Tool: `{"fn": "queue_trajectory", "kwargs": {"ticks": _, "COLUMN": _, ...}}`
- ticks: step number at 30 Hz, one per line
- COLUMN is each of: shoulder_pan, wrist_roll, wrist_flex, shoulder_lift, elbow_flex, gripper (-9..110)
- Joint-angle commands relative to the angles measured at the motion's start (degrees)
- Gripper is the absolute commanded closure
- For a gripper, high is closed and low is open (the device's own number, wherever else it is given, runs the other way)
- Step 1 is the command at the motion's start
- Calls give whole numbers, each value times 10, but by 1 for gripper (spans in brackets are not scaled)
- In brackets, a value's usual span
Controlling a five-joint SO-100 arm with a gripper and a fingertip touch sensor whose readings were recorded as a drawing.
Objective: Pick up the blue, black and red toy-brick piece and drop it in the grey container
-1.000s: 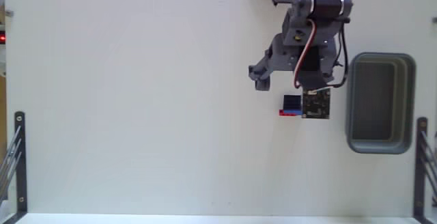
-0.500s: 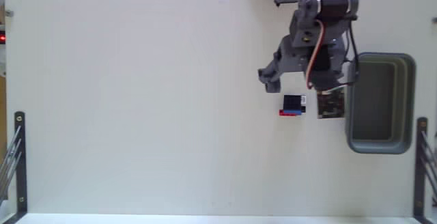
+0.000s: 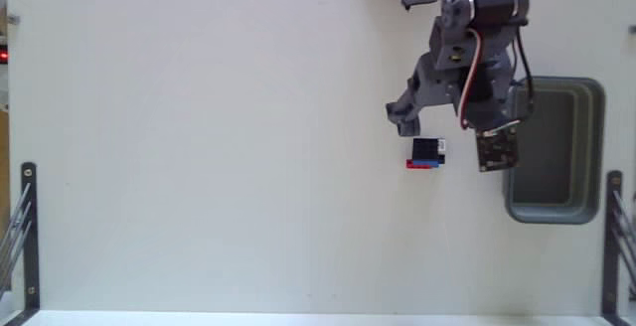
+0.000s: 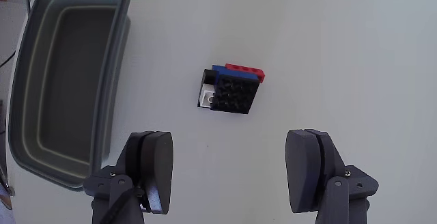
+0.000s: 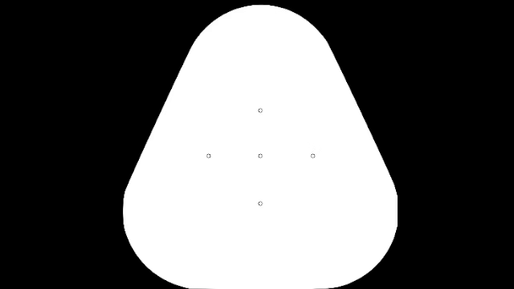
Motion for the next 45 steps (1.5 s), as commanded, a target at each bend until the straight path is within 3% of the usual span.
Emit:
{"fn": "queue_trajectory", "kwargs": {"ticks": 1, "shoulder_pan": -5, "wrist_roll": 3, "wrist_flex": -2, "shoulder_lift": 22, "elbow_flex": 3, "gripper": -9}}
{"fn": "queue_trajectory", "kwargs": {"ticks": 28, "shoulder_pan": 16, "wrist_roll": 3, "wrist_flex": -3, "shoulder_lift": 21, "elbow_flex": 3, "gripper": -9}}
{"fn": "queue_trajectory", "kwargs": {"ticks": 45, "shoulder_pan": 16, "wrist_roll": 3, "wrist_flex": -104, "shoulder_lift": -108, "elbow_flex": -24, "gripper": -9}}
